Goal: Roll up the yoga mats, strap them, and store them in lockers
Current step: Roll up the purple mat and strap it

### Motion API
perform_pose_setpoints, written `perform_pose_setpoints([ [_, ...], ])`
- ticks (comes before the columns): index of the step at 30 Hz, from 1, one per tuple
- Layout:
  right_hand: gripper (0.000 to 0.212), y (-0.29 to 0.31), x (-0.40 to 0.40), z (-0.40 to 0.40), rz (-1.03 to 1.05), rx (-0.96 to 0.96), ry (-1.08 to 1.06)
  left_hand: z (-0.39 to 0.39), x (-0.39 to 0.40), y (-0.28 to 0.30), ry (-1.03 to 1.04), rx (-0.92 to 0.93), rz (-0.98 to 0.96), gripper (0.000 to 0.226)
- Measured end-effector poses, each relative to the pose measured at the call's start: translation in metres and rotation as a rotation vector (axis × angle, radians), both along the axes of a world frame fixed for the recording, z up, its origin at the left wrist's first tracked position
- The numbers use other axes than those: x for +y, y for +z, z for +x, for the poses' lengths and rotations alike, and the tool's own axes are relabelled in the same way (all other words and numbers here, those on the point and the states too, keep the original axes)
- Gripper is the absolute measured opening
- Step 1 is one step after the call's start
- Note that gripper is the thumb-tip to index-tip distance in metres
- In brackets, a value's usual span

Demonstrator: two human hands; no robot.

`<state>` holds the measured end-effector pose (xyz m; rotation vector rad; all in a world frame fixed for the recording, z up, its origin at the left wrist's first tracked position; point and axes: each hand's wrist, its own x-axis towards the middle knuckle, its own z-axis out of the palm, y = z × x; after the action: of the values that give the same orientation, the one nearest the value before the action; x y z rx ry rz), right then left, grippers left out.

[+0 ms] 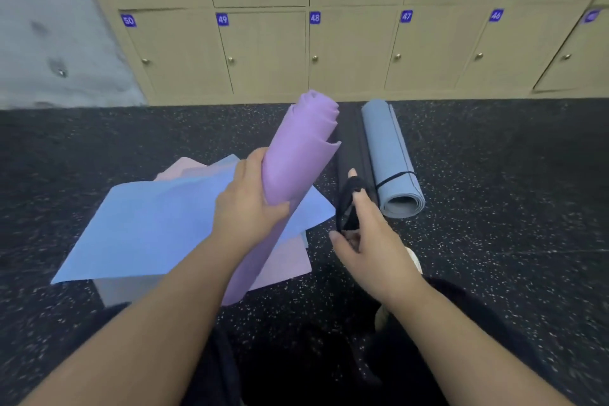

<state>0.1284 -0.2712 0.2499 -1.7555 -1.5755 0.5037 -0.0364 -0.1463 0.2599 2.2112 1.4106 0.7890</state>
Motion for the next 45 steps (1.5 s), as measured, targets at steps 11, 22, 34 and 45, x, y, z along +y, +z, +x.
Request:
perform_pose_setpoints([
  [11, 0.042, 0.001, -0.069, -0.043, 0.081, 0.221, 0.035, -0.041, -0.090, -0.011, -0.171, -0.041, -0.045, 0.097],
  [22, 0.055, -0.006, -0.061, -0.062, 0.082, 0.233, 0.007, -0.048, -0.096, -0.015, -0.233, -0.045, -0.203, 0.080],
  [34, 0.069, -0.033, -0.030, -0.060, -0.031, 0.145, 0.061, -0.049, -0.079, -0.030, -0.338, -0.513, -0.763, 0.061],
  [45, 0.056, -0.052, 0.007, -0.076, -0.190, 0.068, 0.100, -0.047, -0.048, -0.042, -0.063, -0.600, -0.857, 0.023],
])
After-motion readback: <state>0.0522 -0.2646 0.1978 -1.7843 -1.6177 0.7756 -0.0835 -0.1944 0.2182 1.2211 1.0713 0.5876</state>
